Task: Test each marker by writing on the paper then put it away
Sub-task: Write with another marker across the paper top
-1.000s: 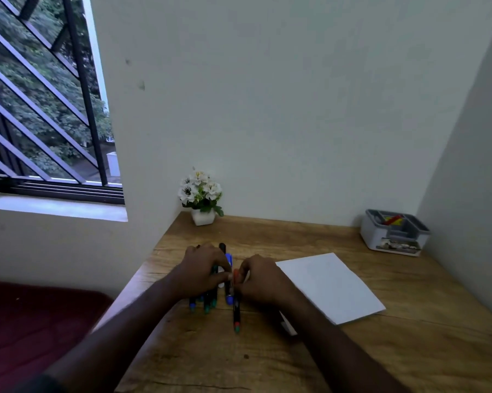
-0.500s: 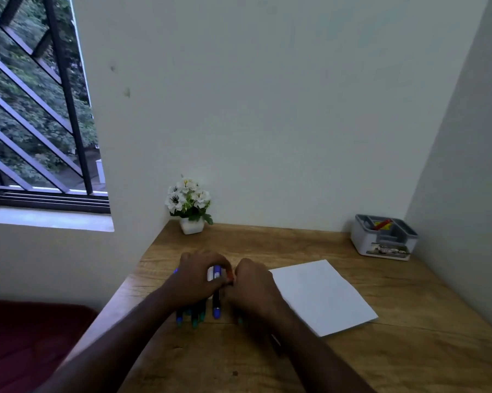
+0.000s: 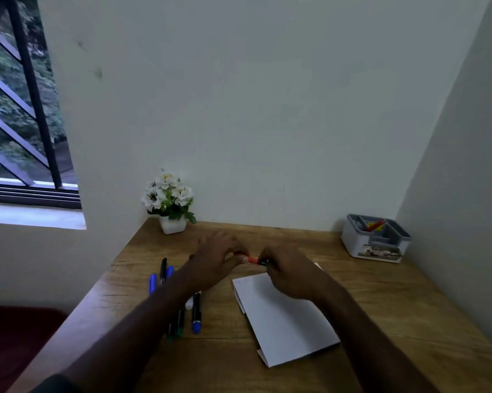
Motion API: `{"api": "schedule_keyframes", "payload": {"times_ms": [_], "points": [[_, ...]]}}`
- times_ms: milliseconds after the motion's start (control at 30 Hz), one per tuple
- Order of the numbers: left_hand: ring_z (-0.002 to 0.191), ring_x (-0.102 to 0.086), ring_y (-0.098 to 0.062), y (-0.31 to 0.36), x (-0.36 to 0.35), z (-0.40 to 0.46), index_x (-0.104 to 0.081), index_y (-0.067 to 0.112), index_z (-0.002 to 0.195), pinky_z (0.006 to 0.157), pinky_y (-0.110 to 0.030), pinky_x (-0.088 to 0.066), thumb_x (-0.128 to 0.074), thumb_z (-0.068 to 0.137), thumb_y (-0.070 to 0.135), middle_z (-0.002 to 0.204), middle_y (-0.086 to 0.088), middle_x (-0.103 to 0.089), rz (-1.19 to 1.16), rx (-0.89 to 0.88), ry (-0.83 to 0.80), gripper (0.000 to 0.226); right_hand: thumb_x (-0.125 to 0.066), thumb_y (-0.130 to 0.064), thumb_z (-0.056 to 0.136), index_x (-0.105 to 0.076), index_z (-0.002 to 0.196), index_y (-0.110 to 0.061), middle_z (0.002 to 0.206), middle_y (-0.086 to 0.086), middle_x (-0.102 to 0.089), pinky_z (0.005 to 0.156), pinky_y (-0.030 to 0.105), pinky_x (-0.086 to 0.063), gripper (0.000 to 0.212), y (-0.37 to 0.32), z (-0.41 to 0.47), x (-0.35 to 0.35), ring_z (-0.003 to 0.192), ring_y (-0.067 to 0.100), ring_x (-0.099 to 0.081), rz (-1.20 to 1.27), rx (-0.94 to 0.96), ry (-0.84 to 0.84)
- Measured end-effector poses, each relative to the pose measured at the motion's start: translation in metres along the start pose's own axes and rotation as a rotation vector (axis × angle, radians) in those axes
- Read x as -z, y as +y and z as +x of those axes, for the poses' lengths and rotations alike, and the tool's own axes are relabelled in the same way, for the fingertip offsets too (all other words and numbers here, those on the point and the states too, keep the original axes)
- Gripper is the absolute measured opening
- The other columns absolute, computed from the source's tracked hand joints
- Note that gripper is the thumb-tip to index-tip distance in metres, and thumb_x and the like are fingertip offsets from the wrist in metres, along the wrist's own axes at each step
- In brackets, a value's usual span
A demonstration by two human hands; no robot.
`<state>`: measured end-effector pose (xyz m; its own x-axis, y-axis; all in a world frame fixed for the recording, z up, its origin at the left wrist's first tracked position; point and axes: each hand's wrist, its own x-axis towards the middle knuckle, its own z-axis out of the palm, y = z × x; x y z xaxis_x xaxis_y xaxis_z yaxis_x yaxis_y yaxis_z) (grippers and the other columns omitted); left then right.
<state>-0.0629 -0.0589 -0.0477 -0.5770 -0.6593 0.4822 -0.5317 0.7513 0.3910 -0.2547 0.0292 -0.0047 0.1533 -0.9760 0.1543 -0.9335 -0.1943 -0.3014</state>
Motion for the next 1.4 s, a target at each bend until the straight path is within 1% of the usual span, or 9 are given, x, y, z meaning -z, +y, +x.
{"api": "schedule_keyframes", "payload": {"times_ms": [233,467,633,700,833,1000,1133,1267,1400], "points": [[0.098,-0.044,-0.001,-0.005,-0.013,0.001,-0.068,0.035,0.102,0.094,-0.051,-0.035,-0.036,0.087,0.062,0.095,0.023,-0.056,-0.005,-0.028,-0.134,0.045,-0.046,-0.026,0.1,-0.064,0.108,-0.021,0.107,0.0,-0.067,0.084,0.031,-0.047,0.02,0.017,0.006,-0.036,0.099,0.018,-0.061,0.0,0.04,-0.008],[0.099,-0.048,-0.001,-0.006,-0.013,0.001,-0.068,0.032,0.107,0.093,-0.051,-0.036,-0.038,0.09,0.058,0.099,0.014,-0.061,-0.064,-0.097,-0.191,0.043,-0.025,-0.06,0.097,-0.056,0.101,-0.036,0.084,-0.009,-0.069,0.071,0.037,-0.052,0.039,0.032,0.003,-0.037,0.074,0.008,-0.06,-0.079,0.129,0.091],[0.093,-0.046,0.007,-0.009,-0.012,-0.001,-0.068,0.035,0.105,0.092,-0.049,-0.037,-0.043,0.089,0.055,0.091,0.029,-0.055,-0.062,-0.021,-0.116,0.036,-0.042,-0.043,0.103,-0.059,0.117,-0.039,0.099,-0.015,-0.069,0.071,0.025,-0.039,0.022,0.037,-0.003,-0.029,0.083,0.003,-0.058,-0.035,0.113,0.146],[0.09,-0.047,0.007,-0.019,-0.012,-0.003,-0.067,0.038,0.107,0.09,-0.051,-0.04,-0.043,0.088,0.057,0.09,0.034,-0.054,-0.049,0.058,-0.055,0.036,-0.047,-0.022,0.101,-0.053,0.132,-0.038,0.114,-0.016,-0.066,0.078,0.022,-0.042,0.035,0.043,-0.006,-0.023,0.099,0.001,-0.06,0.006,0.13,0.227],[0.084,-0.049,0.006,-0.019,-0.009,-0.003,-0.069,0.038,0.103,0.087,-0.042,-0.036,-0.05,0.084,0.055,0.088,0.027,-0.059,-0.033,0.108,-0.015,0.032,-0.043,0.009,0.092,-0.069,0.109,-0.014,0.094,-0.009,-0.067,0.065,0.023,-0.051,0.038,0.054,-0.003,-0.02,0.07,0.011,-0.067,0.507,0.231,0.491],[0.089,-0.046,0.004,-0.007,-0.013,-0.003,-0.07,0.034,0.102,0.096,-0.044,-0.032,-0.057,0.087,0.052,0.091,0.027,-0.057,0.025,0.106,-0.201,0.027,-0.047,-0.002,0.089,-0.061,0.111,-0.003,0.104,0.019,-0.071,0.075,0.042,-0.058,0.027,0.037,-0.002,-0.03,0.089,0.035,-0.071,1.266,0.11,0.269],[0.088,-0.042,0.005,-0.008,-0.012,-0.005,-0.07,0.03,0.105,0.092,-0.038,-0.031,-0.063,0.086,0.05,0.091,0.021,-0.055,0.052,0.128,-0.244,0.029,-0.067,-0.014,0.088,-0.051,0.096,0.0,0.084,0.023,-0.062,0.064,0.03,-0.051,0.023,0.029,0.005,-0.037,0.076,0.031,-0.065,1.004,0.178,0.385],[0.102,-0.045,-0.004,-0.003,-0.011,-0.004,-0.068,0.031,0.108,0.094,-0.038,-0.029,-0.064,0.084,0.052,0.103,0.015,-0.056,0.11,0.138,-0.292,0.032,-0.035,-0.049,0.101,-0.057,0.092,-0.008,0.078,-0.004,-0.063,0.069,0.011,-0.044,0.048,0.016,0.007,-0.048,0.075,0.002,-0.06,0.752,-0.002,0.307],[0.124,-0.042,-0.008,-0.004,-0.011,-0.005,-0.062,0.033,0.117,0.11,-0.049,-0.022,-0.062,0.083,0.056,0.129,0.015,-0.053,0.138,0.169,-0.32,0.041,-0.048,-0.035,0.103,-0.066,0.089,-0.016,0.083,-0.015,-0.065,0.07,0.009,-0.044,0.03,0.02,0.009,-0.058,0.086,-0.001,-0.061,0.689,-0.029,0.269]]}}
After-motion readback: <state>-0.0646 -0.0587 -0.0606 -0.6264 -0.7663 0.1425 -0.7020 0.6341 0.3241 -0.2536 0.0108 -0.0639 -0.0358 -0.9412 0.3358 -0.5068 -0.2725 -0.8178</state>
